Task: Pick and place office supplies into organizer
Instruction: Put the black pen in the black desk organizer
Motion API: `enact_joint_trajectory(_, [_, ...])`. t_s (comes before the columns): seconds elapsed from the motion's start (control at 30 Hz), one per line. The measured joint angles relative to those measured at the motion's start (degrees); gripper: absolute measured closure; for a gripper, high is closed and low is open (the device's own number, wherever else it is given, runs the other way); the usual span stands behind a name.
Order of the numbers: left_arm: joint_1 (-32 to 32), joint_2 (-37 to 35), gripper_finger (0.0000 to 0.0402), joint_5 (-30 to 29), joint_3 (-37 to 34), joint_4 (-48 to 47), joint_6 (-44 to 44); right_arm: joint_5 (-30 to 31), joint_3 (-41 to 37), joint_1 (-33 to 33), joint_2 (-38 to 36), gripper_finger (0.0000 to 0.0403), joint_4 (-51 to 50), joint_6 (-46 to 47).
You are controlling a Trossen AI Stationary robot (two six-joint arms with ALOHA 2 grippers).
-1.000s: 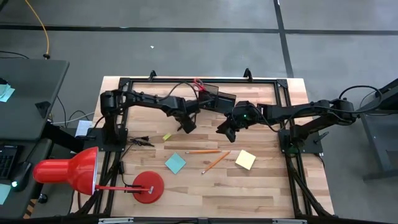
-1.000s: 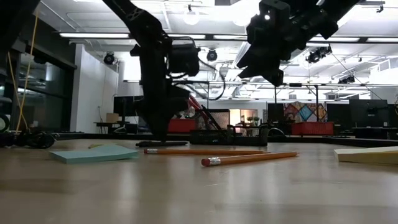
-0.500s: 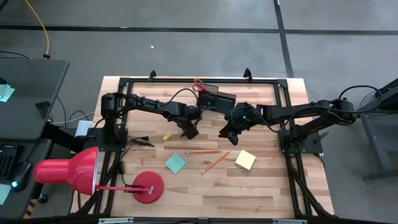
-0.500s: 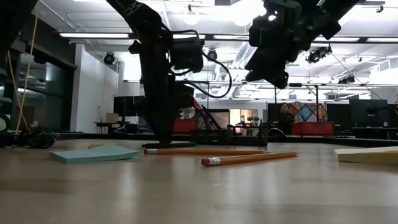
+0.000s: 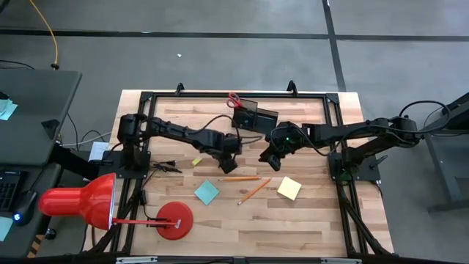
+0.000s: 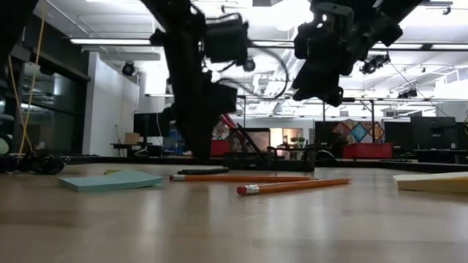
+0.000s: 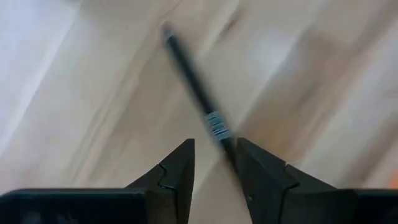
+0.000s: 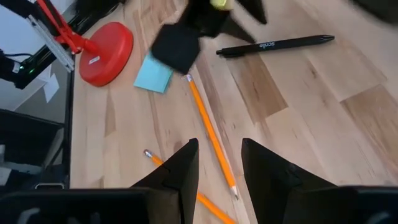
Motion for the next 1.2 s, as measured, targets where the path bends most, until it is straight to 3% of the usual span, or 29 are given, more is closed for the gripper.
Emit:
enact_joint_trajectory(0.3, [-1.95,0.85,0.0341,1.61,2.51,-3.20,0.28,-0.05,-0.01,0.00,0.00,0.0290,-0.39,0.19])
enact_joint_trajectory(0.53, [-1.86,0.74,0.0343,-1.84,1.91,-6.44,0.24,0.04,-0.01,0.00,0.00,0.0290,-0.44,-0.23])
enact_joint_trajectory(1.2, [-1.92,4.48,0.0344,1.13,1.81,-5.47,0.28,-2.76,-0.01,0.01,0.01,0.0290,-1.03,0.07])
